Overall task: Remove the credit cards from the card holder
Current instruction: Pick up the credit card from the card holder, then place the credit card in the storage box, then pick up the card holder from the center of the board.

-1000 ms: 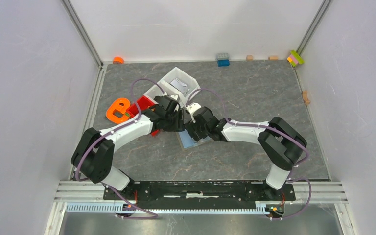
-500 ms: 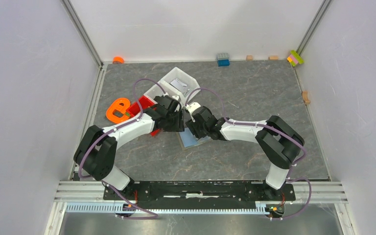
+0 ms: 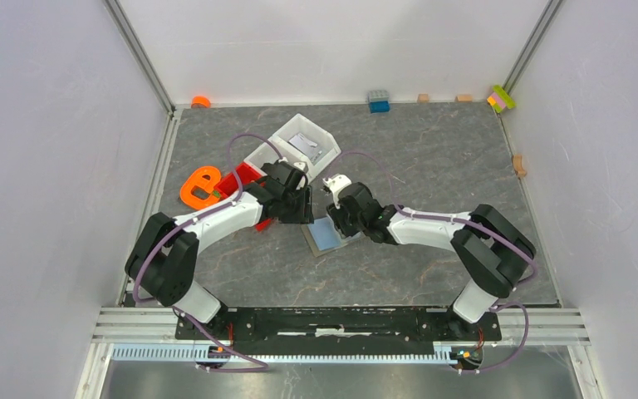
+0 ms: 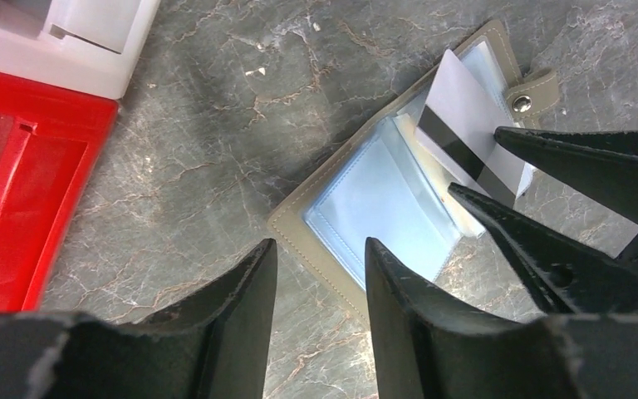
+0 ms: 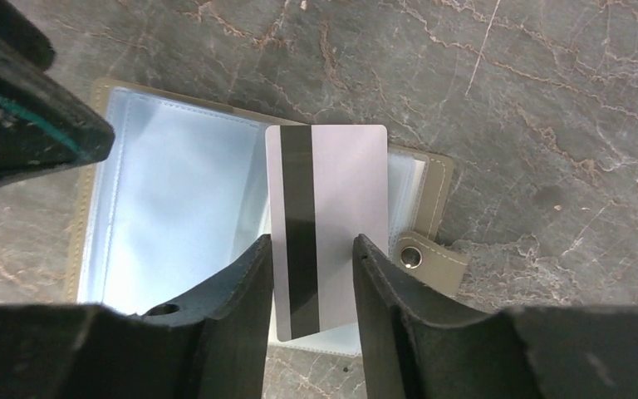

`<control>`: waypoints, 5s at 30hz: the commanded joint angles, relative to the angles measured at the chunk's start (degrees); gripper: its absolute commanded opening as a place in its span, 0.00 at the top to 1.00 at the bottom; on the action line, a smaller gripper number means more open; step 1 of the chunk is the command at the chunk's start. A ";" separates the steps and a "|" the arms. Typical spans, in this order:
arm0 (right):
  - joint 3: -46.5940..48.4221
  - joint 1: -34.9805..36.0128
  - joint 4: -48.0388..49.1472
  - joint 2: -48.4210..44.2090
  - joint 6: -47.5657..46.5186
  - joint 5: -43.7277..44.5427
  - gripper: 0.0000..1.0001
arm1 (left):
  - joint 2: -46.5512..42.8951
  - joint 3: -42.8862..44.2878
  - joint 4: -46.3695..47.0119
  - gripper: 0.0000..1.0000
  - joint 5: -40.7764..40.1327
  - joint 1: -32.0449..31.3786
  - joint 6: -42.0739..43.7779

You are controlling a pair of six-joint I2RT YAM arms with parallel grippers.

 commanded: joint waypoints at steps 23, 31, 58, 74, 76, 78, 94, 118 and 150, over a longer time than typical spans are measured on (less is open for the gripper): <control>-3.94 -6.28 3.72 -7.04 2.57 -1.71 1.00 | 0.30 2.33 0.71 0.58 1.80 -0.20 2.61; -4.70 -7.95 5.49 -9.80 1.96 -3.68 1.00 | -3.78 0.49 2.27 0.59 -0.82 -0.21 2.22; 20.59 -14.56 9.95 6.97 -5.64 -21.39 1.00 | -7.34 -1.98 4.82 0.58 -3.20 -0.20 1.73; 46.03 -18.79 11.70 29.72 -2.28 -30.47 1.00 | -11.44 -4.56 7.38 0.57 -5.74 -0.02 0.34; 49.21 -18.72 11.03 31.60 -2.37 -30.23 1.00 | -12.68 -5.14 7.77 0.57 -6.51 -0.02 0.25; 51.44 -18.72 10.01 33.29 -2.31 -29.90 1.00 | -13.54 -5.69 8.15 0.56 -6.93 -0.04 0.03; 55.45 -18.72 8.07 36.80 0.16 -30.42 0.58 | -13.96 -5.76 8.31 0.56 -6.89 0.06 -0.07; -0.84 -15.63 8.84 -4.03 3.62 -11.87 0.20 | -9.05 -3.44 6.46 0.51 1.02 -0.04 0.32; -19.64 -14.06 30.30 -5.70 18.15 -31.14 0.35 | 14.34 7.49 0.99 0.82 4.56 -2.31 3.24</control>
